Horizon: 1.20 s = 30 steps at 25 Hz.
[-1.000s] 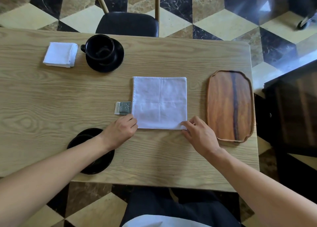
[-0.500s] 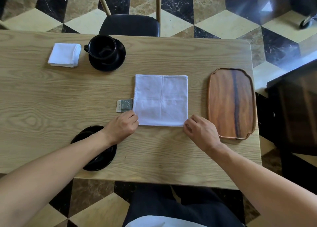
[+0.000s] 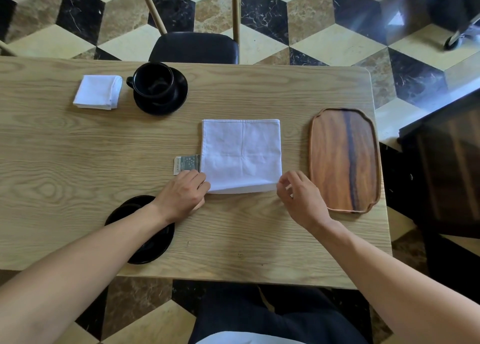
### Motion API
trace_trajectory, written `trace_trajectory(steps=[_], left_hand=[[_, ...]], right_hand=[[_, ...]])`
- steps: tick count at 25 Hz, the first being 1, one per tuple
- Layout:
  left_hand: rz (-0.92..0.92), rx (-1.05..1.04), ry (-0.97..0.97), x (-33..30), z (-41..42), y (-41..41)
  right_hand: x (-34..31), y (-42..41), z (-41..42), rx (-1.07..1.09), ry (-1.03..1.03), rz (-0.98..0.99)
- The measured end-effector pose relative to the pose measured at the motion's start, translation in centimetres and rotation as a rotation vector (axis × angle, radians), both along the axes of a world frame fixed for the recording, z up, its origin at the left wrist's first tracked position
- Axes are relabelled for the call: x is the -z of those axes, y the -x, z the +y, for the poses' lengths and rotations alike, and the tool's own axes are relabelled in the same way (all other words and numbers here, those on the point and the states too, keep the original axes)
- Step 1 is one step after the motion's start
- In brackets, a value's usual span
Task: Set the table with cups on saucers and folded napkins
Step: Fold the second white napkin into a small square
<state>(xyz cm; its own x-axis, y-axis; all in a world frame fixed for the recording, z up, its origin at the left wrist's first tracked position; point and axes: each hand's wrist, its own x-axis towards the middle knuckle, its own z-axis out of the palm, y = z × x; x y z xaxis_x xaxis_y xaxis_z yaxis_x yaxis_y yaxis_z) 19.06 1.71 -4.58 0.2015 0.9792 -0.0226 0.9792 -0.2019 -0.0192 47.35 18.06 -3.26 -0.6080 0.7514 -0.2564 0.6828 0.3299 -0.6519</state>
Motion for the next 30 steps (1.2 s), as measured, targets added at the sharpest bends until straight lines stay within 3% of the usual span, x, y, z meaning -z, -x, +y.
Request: trace_trajectory(steps=[6,14,19,23,27,30], left_hand=[[0.058,-0.184,0.02,-0.1,-0.2,-2.0],[-0.226,-0.356,-0.004,-0.8,5.7,-12.1],[-0.248,-0.575,-0.115,-1.2,5.1,-8.9],[-0.272,-0.514,-0.141,-1.2,1.1,-3.9],[-0.504,-0.485,-0.136,-1.3,1.0,-1.4],[-0.782,-0.736,-0.12,-1.5,2.8,-1.3]], right_hand=[[0.5,1.2,-1.8,0.408,0.417,0.29],[-0.9,2.1,-1.3,0.508,0.629,0.451],[-1.2,0.8,-0.3,0.456,0.492,0.434],[-0.3,-0.1,-0.3,0.462,0.439,0.449],[0.3,0.3,0.3,0.439,0.329,0.416],[0.3,1.7,2.1,0.426,0.194,0.444]])
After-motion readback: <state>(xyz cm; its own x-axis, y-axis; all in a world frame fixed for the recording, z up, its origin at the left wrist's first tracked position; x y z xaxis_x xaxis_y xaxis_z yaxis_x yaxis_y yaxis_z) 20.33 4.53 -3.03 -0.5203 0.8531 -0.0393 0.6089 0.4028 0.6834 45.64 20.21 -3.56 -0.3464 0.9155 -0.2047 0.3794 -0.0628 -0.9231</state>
